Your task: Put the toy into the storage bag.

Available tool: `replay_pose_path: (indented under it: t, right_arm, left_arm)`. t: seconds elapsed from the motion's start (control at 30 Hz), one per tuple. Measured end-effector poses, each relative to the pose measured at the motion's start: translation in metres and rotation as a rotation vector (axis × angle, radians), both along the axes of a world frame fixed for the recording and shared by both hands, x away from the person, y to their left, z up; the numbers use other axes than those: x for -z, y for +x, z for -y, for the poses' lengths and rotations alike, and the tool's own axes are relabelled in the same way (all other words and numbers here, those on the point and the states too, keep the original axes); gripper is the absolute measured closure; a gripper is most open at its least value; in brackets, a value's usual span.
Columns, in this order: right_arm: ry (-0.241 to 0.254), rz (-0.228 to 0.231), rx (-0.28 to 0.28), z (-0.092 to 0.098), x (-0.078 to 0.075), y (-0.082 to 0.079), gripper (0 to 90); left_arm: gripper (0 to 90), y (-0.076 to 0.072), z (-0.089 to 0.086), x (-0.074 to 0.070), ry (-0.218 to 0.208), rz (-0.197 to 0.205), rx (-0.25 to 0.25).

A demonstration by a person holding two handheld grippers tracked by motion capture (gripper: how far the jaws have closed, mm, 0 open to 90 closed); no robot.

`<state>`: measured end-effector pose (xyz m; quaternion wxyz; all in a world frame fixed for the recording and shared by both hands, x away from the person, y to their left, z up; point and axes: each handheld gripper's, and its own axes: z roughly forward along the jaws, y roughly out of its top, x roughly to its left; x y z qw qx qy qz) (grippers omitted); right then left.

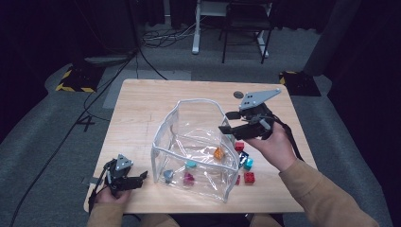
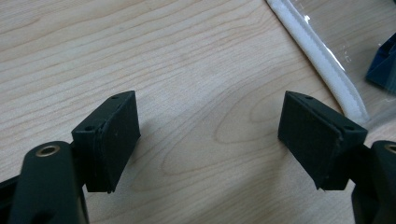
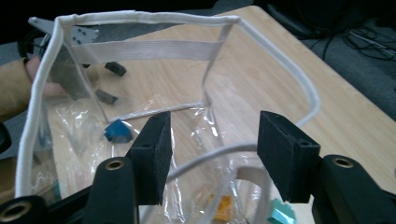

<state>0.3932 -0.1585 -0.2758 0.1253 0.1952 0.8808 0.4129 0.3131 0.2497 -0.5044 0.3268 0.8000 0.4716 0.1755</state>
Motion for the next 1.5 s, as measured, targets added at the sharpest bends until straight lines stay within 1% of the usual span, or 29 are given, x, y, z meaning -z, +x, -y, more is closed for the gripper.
replay_pose_path:
  t: [0.07, 0.1, 0.2, 0.3, 0.33, 0.43, 0.57, 0.67, 0.9, 1.07, 1.13, 1.27, 1.3, 1.4, 1.5]
  right_arm:
    - [0.012, 0.015, 0.026, 0.010, -0.002, 0.000, 45.2]
    - [0.020, 0.019, 0.030, 0.014, -0.003, 0.000, 45.2]
    - [0.036, 0.015, 0.069, 0.031, -0.004, 0.002, 45.2]
    - [0.047, 0.016, 0.110, 0.046, -0.001, 0.006, 45.2]
    - [0.044, 0.018, 0.121, 0.049, 0.000, 0.006, 45.1]
    - [0.030, 0.043, 0.141, 0.057, 0.006, 0.007, 45.1]
    - [0.028, 0.017, 0.172, 0.066, 0.019, 0.013, 44.4]
    - [0.017, -0.005, 0.188, 0.071, 0.030, 0.018, 43.4]
    - [-0.023, -0.033, 0.209, 0.074, 0.058, 0.025, 42.9]
    - [-0.044, -0.078, 0.219, 0.074, 0.080, 0.035, 42.7]
    - [-0.070, -0.098, 0.226, 0.072, 0.090, 0.039, 42.5]
    - [-0.097, -0.125, 0.226, 0.068, 0.106, 0.045, 42.6]
    - [-0.114, -0.141, 0.230, 0.067, 0.110, 0.047, 42.4]
    - [-0.157, -0.157, 0.230, 0.061, 0.120, 0.051, 42.5]
    - [-0.209, -0.153, 0.227, 0.054, 0.130, 0.054, 43.2]
  left_arm:
    - [21.0, 0.000, 0.000, 0.000, -0.001, 0.005, -0.004]
    - [21.1, 0.000, 0.000, 0.000, -0.001, 0.004, -0.004]
    - [21.1, 0.000, 0.000, 0.000, -0.001, 0.004, -0.003]
    - [21.0, 0.000, 0.000, 0.000, -0.003, 0.004, -0.006]
    - [21.1, 0.000, 0.000, 0.000, -0.002, 0.004, -0.006]
    - [21.1, 0.000, 0.000, 0.000, -0.001, 0.003, -0.005]
    - [21.1, 0.000, 0.000, 0.000, -0.002, 0.004, -0.006]
    - [21.1, 0.000, 0.000, 0.000, -0.002, 0.004, -0.006]
    - [21.1, 0.000, 0.000, 0.000, -0.002, 0.004, -0.006]
    - [21.1, 0.000, 0.000, 0.000, -0.002, 0.004, -0.006]
    - [21.1, 0.000, 0.000, 0.000, -0.002, 0.003, -0.006]
    - [21.1, 0.000, 0.000, 0.000, -0.002, 0.004, -0.006]
    - [21.1, 0.000, 0.000, 0.000, -0.002, 0.003, -0.006]
    - [21.1, 0.000, 0.000, 0.000, -0.002, 0.004, -0.006]
    - [21.1, 0.000, 0.000, 0.000, -0.002, 0.004, -0.006]
